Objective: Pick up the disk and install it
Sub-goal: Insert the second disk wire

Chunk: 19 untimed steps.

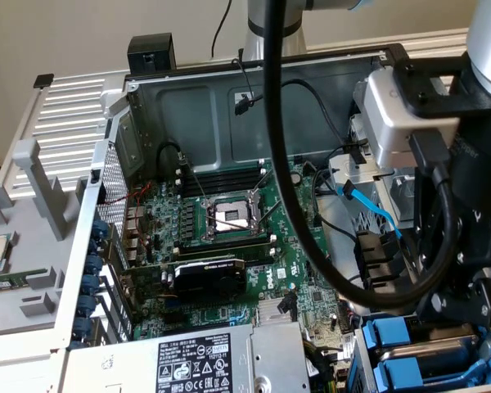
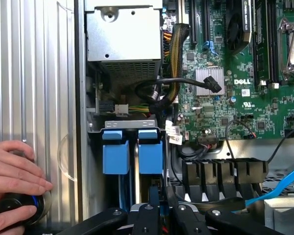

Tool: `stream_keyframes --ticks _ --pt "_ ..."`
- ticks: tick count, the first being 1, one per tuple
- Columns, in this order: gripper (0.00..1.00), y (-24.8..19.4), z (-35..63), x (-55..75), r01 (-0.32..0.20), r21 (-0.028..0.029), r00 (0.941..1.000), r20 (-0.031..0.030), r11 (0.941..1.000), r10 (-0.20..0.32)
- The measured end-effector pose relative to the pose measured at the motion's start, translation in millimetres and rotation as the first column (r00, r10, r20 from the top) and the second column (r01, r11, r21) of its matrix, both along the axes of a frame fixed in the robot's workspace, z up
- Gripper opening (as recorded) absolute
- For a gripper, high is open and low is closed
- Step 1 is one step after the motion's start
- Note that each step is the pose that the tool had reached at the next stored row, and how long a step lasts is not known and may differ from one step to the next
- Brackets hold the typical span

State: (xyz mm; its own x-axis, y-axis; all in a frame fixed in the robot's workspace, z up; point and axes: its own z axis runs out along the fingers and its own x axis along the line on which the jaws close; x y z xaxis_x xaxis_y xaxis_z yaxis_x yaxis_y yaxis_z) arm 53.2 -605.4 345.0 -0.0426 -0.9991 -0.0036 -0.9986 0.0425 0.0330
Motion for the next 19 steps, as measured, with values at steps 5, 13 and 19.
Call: stream_keyframes --ticks 5,13,19 --pt "0.16 0.0 -1.1 0.0 0.000 0.0000 1.0000 -0.0001 1.0000 0.000" --pt "0.16 0.0 -2.4 0.0 0.000 0.0001 1.0000 0.0000 1.0000 0.000" --pt "0.16 0.0 -3.5 0.0 0.000 0.0000 1.0000 0.0000 1.0000 0.000"
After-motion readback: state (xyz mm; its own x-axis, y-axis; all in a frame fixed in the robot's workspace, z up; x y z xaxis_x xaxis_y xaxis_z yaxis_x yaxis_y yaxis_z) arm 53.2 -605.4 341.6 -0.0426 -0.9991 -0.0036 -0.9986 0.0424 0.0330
